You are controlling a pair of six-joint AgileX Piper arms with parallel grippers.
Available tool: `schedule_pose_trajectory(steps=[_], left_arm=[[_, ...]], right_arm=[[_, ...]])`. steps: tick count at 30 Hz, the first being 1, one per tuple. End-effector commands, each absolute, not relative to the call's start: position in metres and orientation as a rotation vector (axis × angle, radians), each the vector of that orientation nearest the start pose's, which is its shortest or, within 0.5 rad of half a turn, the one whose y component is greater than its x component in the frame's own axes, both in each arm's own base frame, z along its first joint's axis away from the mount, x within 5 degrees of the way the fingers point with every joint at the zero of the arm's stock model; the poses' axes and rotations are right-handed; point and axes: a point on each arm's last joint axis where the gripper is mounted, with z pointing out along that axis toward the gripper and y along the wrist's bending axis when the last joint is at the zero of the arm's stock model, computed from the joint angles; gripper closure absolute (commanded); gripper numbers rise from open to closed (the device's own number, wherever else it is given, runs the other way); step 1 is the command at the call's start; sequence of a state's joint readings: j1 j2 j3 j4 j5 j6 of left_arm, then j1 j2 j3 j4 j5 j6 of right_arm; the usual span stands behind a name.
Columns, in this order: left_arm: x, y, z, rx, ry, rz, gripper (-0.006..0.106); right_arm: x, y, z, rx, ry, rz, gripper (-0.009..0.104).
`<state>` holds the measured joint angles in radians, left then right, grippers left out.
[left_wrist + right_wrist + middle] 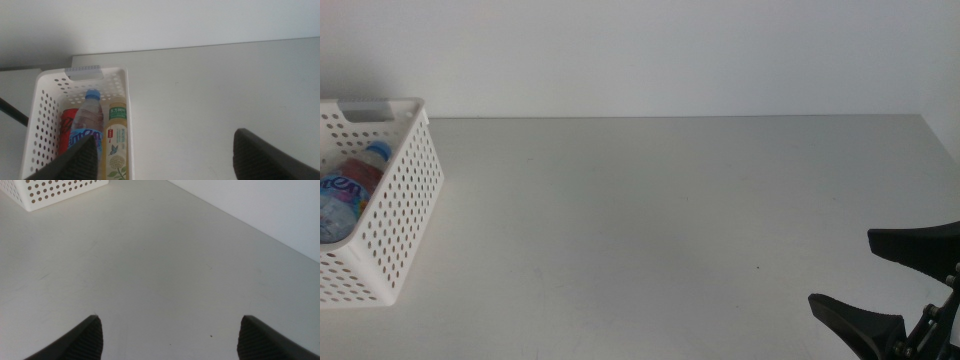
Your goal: Use arms to grab the bottles and put them into the dustbin to the left of the table.
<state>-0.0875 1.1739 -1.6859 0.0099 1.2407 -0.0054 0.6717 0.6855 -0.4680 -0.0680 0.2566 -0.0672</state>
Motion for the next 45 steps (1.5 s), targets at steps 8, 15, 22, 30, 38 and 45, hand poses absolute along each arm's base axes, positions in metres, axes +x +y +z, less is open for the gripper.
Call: schedule_pose_trajectory(steps=[8,15,22,30,38,45], left_arm=[[0.131,-0.011,0.529,0.138,1.934,-0.01,0.01],[0.129,-0.011,0.529,0.136,1.932,-0.012,0.01],[0.139,-0.012,0.526,0.137,1.956,-0.012,0.01],[0.15,-0.013,0.522,0.14,1.985,-0.011,0.01],[0.157,-0.013,0.519,0.141,2.002,-0.011,0.01],[0.151,-0.012,0.513,0.139,1.996,-0.007,0.01]], right_arm=[[0.114,0.088,0.301,-0.734,1.727,0.349,0.017],[0.114,0.088,0.301,-0.734,1.727,0.349,0.017],[0.114,0.088,0.301,-0.734,1.727,0.349,0.017],[0.114,0.088,0.301,-0.734,1.727,0.349,0.017],[0.114,0.088,0.301,-0.735,1.725,0.346,0.017],[0.113,0.074,0.307,-0.674,1.702,0.278,0.017]])
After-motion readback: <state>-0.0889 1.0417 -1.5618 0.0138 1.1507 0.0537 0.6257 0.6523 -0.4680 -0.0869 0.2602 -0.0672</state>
